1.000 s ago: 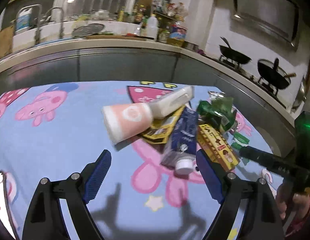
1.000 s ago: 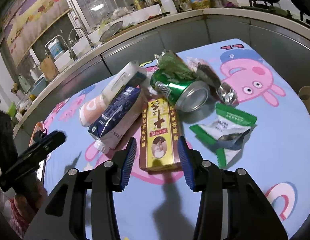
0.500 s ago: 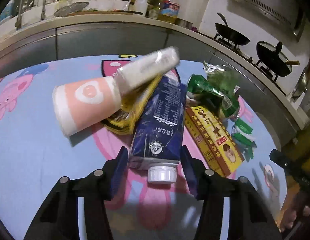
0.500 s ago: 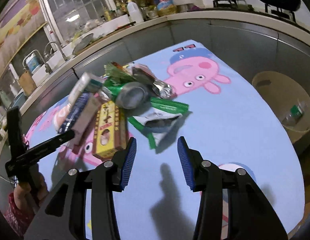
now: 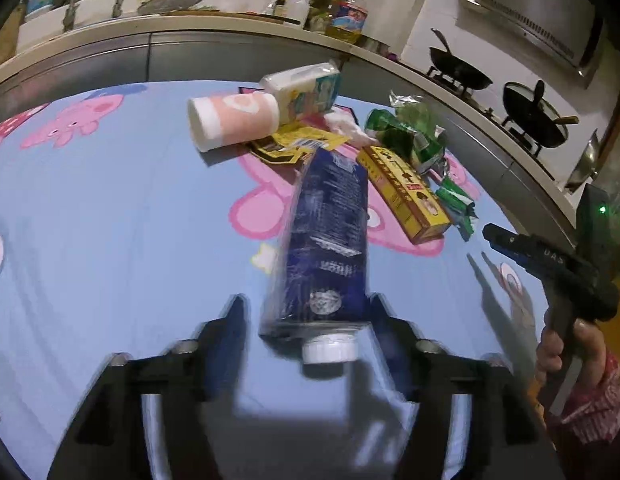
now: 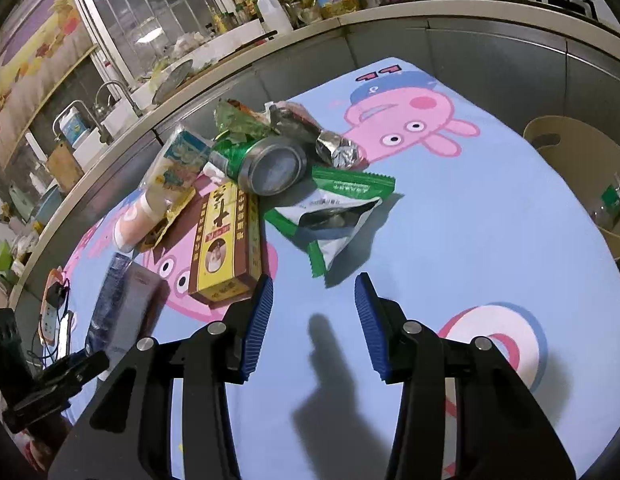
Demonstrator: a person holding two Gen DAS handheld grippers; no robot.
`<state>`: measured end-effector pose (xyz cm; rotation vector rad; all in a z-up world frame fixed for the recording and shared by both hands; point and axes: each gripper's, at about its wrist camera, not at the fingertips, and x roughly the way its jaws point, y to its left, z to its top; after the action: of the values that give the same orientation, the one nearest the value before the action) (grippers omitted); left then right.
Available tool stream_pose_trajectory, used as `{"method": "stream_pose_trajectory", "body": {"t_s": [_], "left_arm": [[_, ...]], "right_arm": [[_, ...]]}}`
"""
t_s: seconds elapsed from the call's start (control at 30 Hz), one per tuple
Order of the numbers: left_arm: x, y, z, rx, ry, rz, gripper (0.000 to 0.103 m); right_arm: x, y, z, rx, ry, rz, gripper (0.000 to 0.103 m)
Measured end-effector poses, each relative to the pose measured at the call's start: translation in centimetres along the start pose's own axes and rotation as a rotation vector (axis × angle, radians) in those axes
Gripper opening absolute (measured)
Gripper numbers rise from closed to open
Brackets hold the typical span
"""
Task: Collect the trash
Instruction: 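Grasp blue milk carton with left tool while right tool grasps green snack packet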
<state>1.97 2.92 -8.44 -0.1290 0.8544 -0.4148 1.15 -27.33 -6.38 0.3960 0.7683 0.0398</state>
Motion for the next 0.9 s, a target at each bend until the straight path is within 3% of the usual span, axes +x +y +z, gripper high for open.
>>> {"method": "stream_pose_trajectory", "body": {"t_s": [0.33, 0.43, 0.53, 0.6, 0.67, 0.7, 0.73, 0.77, 0.9], "left_arm": [[1.6, -2.3, 2.8, 0.065, -0.034, 0.051, 0.088], [2.3, -2.4, 3.0, 0.069, -0.017, 0.079, 0.088], [2.6, -2.0, 2.9, 0.054, -0.005, 0.09, 0.088], [2.9, -1.8, 2.8, 0.054, 0.01, 0.101, 0.08], [3.3, -1.5, 2.7, 0.05, 0.028, 0.101, 0.065], [3.5, -1.4, 2.6, 0.047, 0.038, 0.079, 0.06], [3.5, -1.3, 2.6, 0.044, 0.043, 0.059, 0.054], [3.5, -1.4, 2.6, 0.045, 0.039, 0.067, 0.054], [2.1, -1.9, 2.6, 0.054, 0.003, 0.04, 0.052]], "right_arm": [[-0.2, -1.0, 0.4, 0.027, -0.003, 0.002, 0.043], [0.4, -1.3, 1.0, 0.028, 0.002, 0.001, 0.056], [1.4, -1.3, 1.5, 0.005, 0.009, -0.009, 0.057], [2.2, -0.9, 1.8, -0.018, 0.02, -0.026, 0.057], [2.9, -0.7, 2.1, -0.032, 0.026, -0.033, 0.056], [3.2, -0.5, 2.3, -0.045, 0.022, -0.041, 0.053], [3.5, -0.5, 2.5, -0.058, 0.022, -0.051, 0.037], [3.8, -0.4, 2.6, -0.073, 0.028, -0.064, 0.007], [3.3, -0.9, 1.9, -0.061, 0.038, -0.039, 0.002]]}}
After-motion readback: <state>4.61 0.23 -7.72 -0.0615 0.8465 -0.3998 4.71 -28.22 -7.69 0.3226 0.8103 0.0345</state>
